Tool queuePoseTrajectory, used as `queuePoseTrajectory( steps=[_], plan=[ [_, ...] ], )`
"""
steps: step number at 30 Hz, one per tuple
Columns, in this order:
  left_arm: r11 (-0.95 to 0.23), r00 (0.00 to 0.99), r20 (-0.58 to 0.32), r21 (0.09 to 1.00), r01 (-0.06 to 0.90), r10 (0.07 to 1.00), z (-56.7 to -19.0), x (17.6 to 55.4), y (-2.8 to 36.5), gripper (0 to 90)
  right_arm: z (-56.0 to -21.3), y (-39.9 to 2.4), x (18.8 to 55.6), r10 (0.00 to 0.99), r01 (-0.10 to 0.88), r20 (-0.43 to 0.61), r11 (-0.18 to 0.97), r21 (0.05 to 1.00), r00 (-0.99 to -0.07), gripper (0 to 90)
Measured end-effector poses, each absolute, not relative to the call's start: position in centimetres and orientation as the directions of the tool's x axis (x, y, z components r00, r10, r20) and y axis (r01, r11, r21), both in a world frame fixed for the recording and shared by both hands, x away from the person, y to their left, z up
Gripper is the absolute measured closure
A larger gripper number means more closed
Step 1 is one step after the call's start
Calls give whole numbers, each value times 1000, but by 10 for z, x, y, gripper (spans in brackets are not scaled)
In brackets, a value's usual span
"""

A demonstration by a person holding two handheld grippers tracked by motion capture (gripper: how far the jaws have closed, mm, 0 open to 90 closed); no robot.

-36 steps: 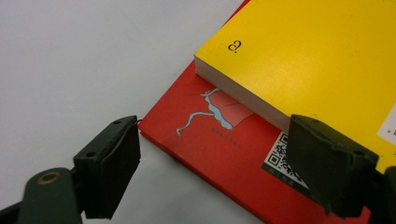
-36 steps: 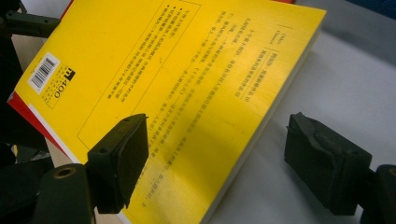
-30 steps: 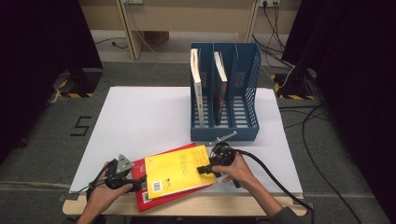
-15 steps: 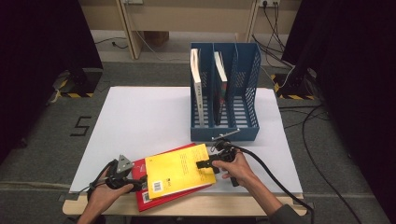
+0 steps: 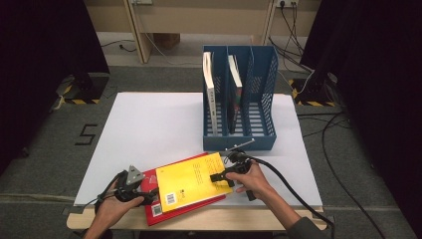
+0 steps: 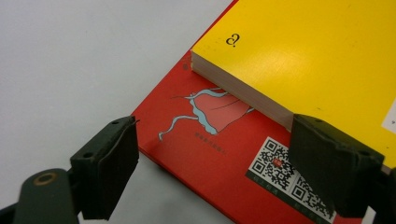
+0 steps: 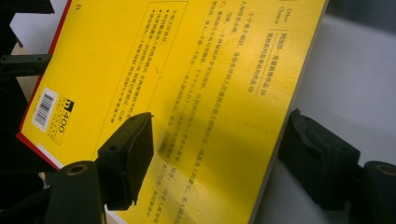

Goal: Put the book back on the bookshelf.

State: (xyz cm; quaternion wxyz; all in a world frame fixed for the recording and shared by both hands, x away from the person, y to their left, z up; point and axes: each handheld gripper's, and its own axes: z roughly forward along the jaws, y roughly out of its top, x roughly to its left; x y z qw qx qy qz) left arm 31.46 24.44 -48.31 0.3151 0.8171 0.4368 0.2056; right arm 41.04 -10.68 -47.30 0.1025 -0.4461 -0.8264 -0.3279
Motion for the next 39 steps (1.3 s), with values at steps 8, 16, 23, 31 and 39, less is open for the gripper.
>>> queuePoseTrajectory(
  steps=[8, 16, 23, 31, 39],
  plan=[
    [-395, 530, 22, 694, 603, 848, -485, 317, 247, 151, -472, -105, 409, 670, 835, 515, 326, 444, -535, 258],
    [-399, 530, 29, 694, 600, 847, -485, 319, 246, 114, -438, -116, 413, 594, 811, 584, 227, 539, -554, 443],
    [-404, 519, 52, 695, 595, 853, -486, 320, 245, 45, -426, -113, 419, 582, 798, 566, 282, 533, -584, 506],
    [-412, 521, 68, 703, 580, 851, -487, 321, 243, 28, -404, -107, 425, 549, 775, 558, 327, 541, -622, 594],
    [-421, 528, 87, 717, 556, 845, -488, 323, 234, 23, -369, -85, 424, 508, 726, 523, 405, 556, -684, 654]
  ],
)
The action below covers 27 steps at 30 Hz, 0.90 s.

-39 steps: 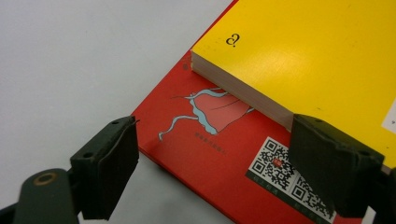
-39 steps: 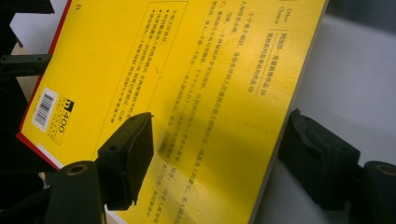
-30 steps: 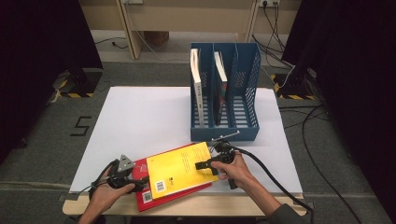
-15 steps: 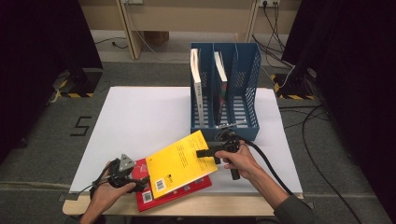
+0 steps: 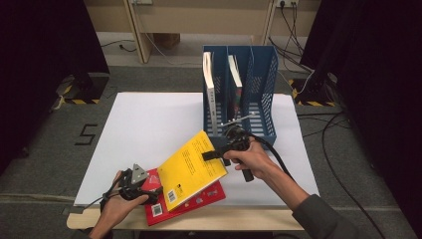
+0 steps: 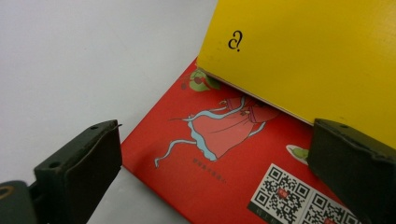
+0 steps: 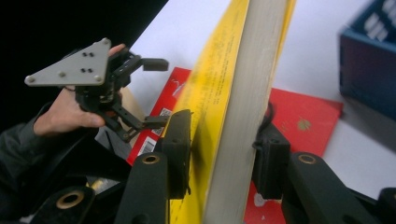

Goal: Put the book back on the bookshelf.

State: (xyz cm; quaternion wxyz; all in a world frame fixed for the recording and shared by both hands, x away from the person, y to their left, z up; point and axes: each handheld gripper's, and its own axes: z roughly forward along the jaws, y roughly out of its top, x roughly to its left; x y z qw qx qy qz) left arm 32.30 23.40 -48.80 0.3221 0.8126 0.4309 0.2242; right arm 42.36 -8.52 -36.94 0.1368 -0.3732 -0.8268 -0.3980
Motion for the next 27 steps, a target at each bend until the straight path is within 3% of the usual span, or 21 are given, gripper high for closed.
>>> queuePoseTrajectory(
  steps=[9, 13, 17, 20, 27],
  plan=[
    [-405, 548, 47, 727, 555, 835, -489, 324, 234, 45, -352, -72, 425, 507, 679, 455, 496, 541, -732, 689],
    [-385, 557, 4, 727, 569, 830, -490, 326, 238, 67, -349, -77, 425, 500, 659, 432, 516, 547, -750, 700],
    [-391, 556, 16, 728, 563, 831, -489, 327, 241, 80, -338, -89, 425, 505, 642, 403, 523, 561, -763, 714],
    [-376, 537, 14, 731, 570, 843, -488, 329, 248, 144, -329, -101, 425, 527, 634, 368, 527, 566, -766, 721],
    [-322, 454, 24, 738, 593, 891, -486, 341, 276, 146, -310, -127, 424, 572, 631, 301, 559, 538, -763, 733]
  ],
)
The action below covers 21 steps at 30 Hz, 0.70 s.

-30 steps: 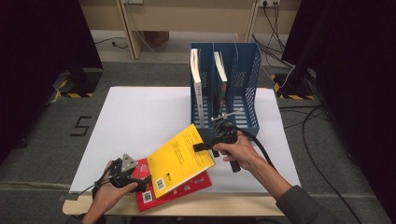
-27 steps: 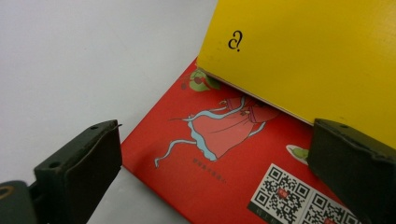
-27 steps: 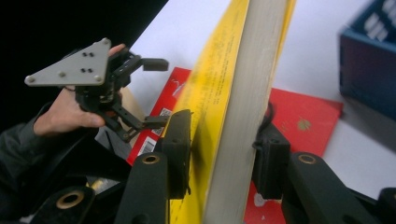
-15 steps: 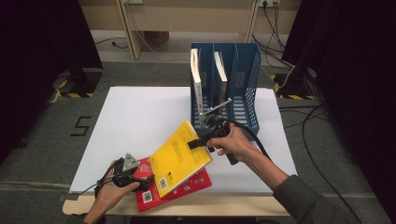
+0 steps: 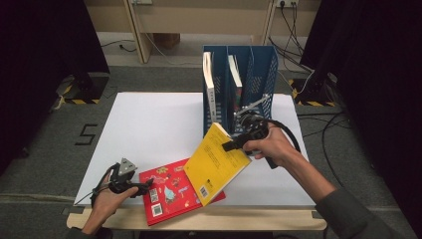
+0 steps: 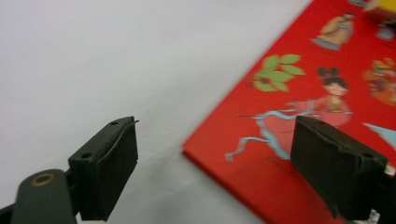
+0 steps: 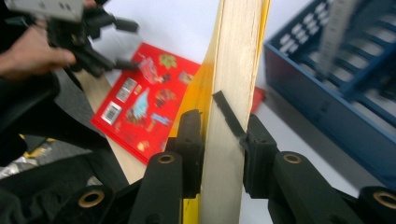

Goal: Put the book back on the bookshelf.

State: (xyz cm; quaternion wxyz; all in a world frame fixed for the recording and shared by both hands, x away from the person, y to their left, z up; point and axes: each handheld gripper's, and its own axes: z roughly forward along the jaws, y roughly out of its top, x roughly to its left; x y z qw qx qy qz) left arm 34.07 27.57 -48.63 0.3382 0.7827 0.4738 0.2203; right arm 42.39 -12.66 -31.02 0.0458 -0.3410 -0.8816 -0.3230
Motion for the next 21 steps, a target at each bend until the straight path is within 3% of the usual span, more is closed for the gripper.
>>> queuePoseTrajectory(
  steps=[7, 14, 21],
  plan=[
    [-244, 372, -11, 737, 630, 928, -491, 349, 306, 140, -288, -138, 420, 592, 608, 220, 606, 514, -776, 754],
    [-283, 341, 68, 719, 635, 938, -498, 352, 312, 146, -275, -141, 416, 605, 584, 122, 666, 465, -787, 755],
    [-271, 337, 54, 719, 641, 940, -499, 352, 313, 129, -276, -155, 420, 637, 589, 37, 687, 426, -770, 754]
  ],
)
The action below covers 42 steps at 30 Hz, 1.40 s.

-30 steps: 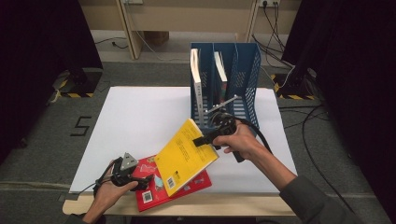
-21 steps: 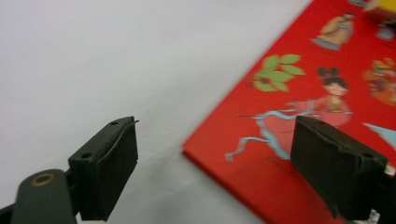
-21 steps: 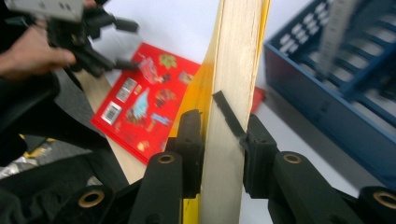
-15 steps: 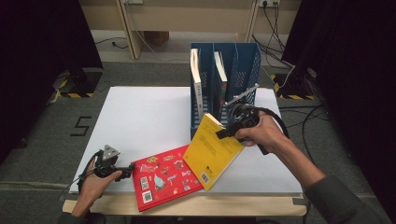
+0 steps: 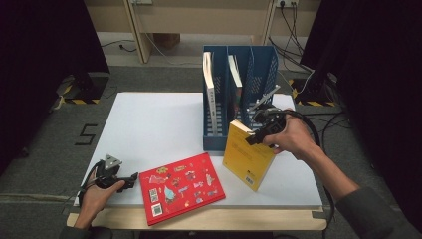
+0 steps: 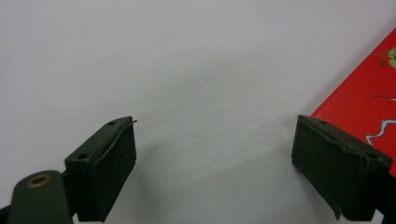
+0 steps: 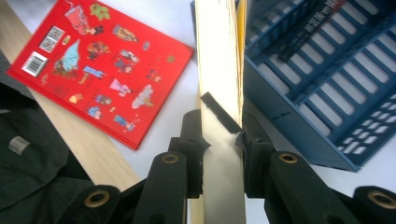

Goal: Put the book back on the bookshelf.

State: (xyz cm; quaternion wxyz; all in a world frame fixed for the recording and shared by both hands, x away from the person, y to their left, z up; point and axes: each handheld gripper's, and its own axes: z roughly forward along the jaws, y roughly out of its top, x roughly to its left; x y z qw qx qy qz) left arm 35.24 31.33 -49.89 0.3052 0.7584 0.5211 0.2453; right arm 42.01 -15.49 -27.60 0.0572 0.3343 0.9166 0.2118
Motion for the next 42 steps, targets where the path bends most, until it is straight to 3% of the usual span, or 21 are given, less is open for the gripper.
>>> queuePoseTrajectory(
  steps=[18, 36, 42],
  plan=[
    [-252, 320, 44, 722, 645, 946, -500, 352, 313, 112, -279, -152, 411, 627, 578, 34, 694, 430, -778, 727],
    [-246, 316, 40, 723, 646, 948, -500, 351, 313, 118, -293, -146, 409, 616, 589, 28, 739, 327, -788, 697],
    [-243, 315, 37, 723, 647, 948, -501, 351, 313, 117, -292, -148, 410, 623, 600, 33, 737, 312, -782, 752]
  ],
)
